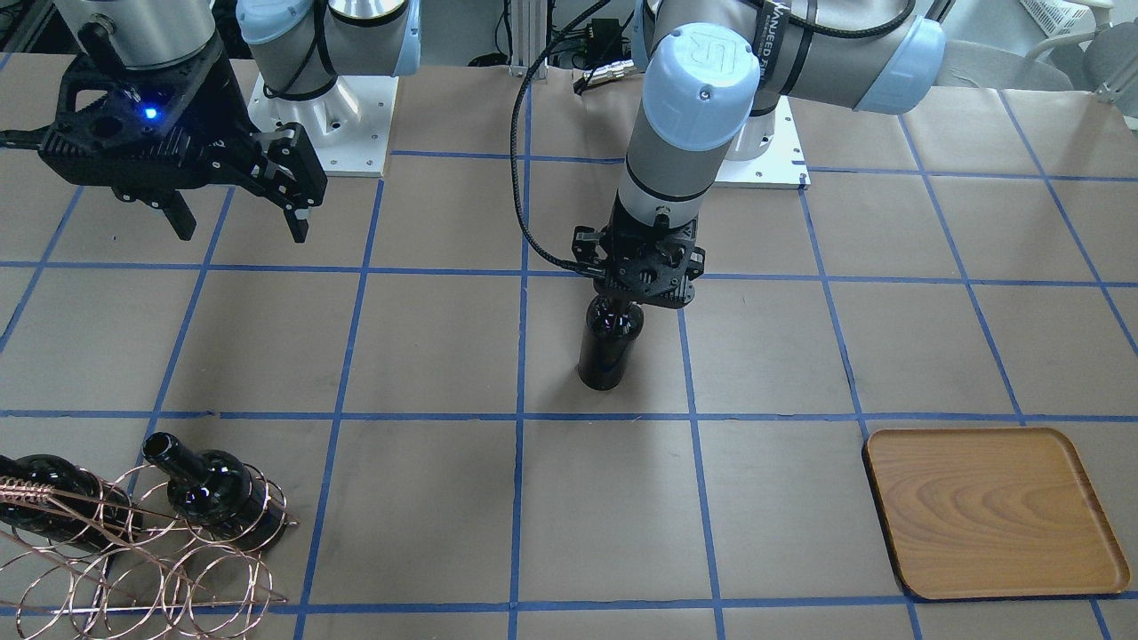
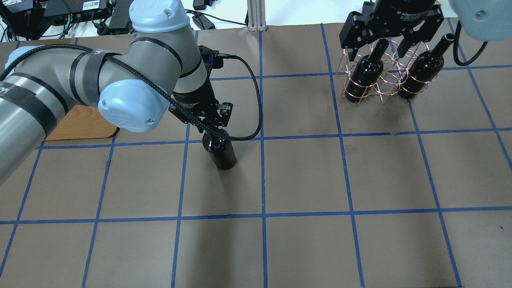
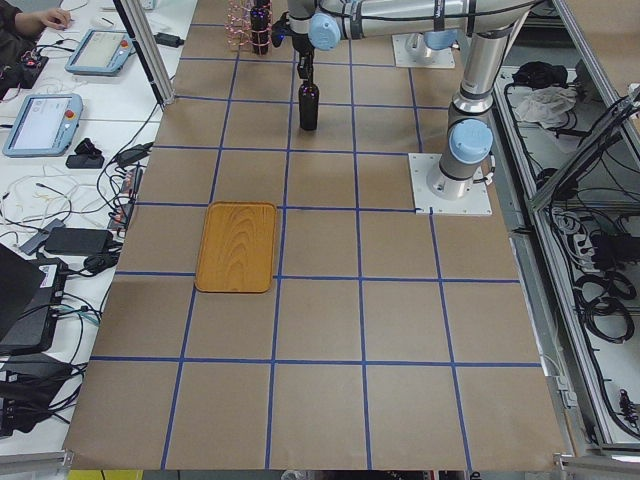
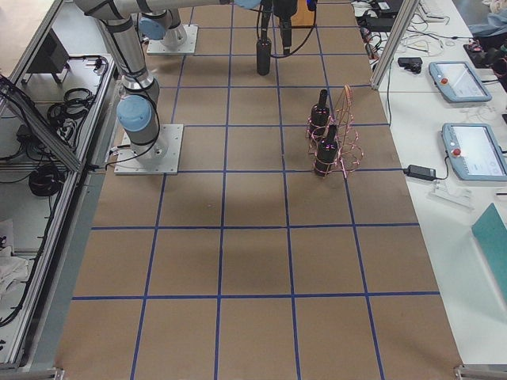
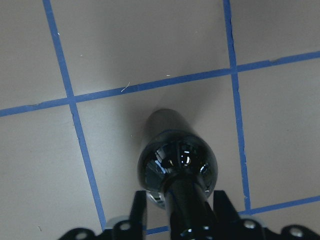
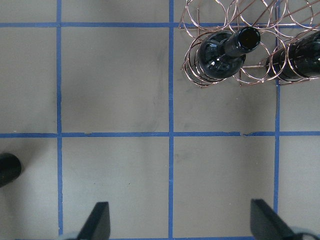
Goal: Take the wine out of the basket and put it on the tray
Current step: 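Move the left gripper over the standing bottle and grasp its neck, then lift the bottle with the left gripper and carry it over the tray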
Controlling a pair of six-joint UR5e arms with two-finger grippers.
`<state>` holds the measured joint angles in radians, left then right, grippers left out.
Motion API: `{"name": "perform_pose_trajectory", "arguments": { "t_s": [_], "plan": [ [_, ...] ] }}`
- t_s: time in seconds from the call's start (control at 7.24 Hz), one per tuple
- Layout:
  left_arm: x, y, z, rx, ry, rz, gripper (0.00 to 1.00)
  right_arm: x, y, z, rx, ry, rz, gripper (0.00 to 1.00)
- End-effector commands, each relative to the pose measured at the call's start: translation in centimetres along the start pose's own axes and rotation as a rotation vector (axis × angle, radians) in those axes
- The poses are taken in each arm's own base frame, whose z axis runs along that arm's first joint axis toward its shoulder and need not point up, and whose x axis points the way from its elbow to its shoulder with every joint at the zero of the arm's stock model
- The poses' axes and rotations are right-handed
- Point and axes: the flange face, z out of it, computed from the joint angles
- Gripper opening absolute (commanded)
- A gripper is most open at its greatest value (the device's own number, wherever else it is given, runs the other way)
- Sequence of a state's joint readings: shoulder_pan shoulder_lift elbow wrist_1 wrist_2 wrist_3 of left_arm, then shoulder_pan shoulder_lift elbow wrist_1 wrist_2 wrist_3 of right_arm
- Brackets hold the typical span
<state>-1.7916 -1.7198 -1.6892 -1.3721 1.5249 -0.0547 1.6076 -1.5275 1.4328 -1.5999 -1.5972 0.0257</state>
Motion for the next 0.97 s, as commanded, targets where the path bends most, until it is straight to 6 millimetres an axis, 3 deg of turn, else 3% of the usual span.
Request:
{"name": "perform_pose_trajectory", "arguments": {
  "t_s": [0.0,0.28,0.41,0.55,0.83],
  "plan": [
    [0.0,0.2,0.1,-0.02,-0.004,-0.001,0.0,0.0,0.0,0.0,0.002,-0.003,-0.001,1.0],
    [-0.5,-0.5,-1.3,0.011,-0.012,-0.006,0.0,0.0,0.0,0.0,0.002,-0.003,-0.001,1.0],
    [-1.3,-1.3,-3.7,0.035,-0.029,0.011,0.0,0.0,0.0,-0.1,0.003,-0.003,-0.001,1.0],
    [-3.5,-2.4,-6.8,0.044,-0.054,0.017,0.0,0.0,0.0,0.0,0.002,-0.003,-0.001,1.0],
    [-12.8,-5.9,-10.4,0.075,-0.059,0.054,0.0,0.0,0.1,-0.1,0.0,-0.002,-0.004,1.0]
  ]
}}
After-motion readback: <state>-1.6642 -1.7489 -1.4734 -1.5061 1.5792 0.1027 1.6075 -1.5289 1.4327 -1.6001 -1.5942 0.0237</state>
